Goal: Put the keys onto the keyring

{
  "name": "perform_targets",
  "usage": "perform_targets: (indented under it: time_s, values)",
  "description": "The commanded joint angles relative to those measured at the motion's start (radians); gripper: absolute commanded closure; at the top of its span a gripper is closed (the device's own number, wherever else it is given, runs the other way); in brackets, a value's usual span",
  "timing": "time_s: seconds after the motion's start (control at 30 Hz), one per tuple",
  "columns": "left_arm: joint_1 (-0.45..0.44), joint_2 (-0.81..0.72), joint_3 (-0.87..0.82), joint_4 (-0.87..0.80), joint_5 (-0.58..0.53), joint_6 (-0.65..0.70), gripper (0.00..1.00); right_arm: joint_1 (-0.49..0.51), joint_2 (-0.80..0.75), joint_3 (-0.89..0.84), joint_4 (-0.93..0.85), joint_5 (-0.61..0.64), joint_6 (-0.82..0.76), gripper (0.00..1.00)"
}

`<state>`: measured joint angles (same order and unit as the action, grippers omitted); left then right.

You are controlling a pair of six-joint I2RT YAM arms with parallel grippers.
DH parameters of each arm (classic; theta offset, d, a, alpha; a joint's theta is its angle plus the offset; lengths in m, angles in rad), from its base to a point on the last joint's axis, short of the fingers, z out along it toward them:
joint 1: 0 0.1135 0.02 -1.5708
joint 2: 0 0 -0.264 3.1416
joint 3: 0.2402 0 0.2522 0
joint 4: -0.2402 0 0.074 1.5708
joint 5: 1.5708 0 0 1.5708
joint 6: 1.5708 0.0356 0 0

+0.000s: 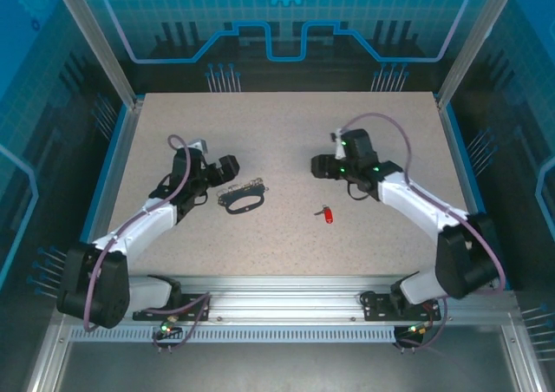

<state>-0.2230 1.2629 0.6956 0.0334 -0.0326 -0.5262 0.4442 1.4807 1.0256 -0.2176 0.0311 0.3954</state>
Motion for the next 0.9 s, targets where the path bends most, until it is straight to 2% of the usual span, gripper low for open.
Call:
perform_targets:
  time_s: [0.0,0.13,0.3,0.43,0.63,0.87]
  values:
    - [-0.032,0.010,0.027,-0.036,0.040,-0.073,0.01,0.093,0.128,0.102,-0.063,-0.084,-0.101,0.29]
    - [-0.053,0.020,0.020,-0.035,0.041,-0.140,0.01,0.170,0.284,0.230,-0.088,-0.135,-0.108,0.38]
    - [-0.056,0.015,-0.004,-0.016,0.033,-0.184,0.01,0.234,0.414,0.330,-0.124,-0.125,-0.133,0.46]
    - [-0.058,0.015,-0.016,-0.014,0.036,-0.190,0.01,0.252,0.459,0.341,-0.124,-0.120,-0.184,0.47]
    - [-0.058,-0.006,-0.019,-0.039,0.016,-0.160,0.01,0.274,0.488,0.333,-0.104,-0.090,-0.372,0.50]
    - [-0.057,0.009,0.018,-0.076,0.041,-0.144,0.01,0.273,0.552,0.380,-0.123,-0.124,-0.488,0.54]
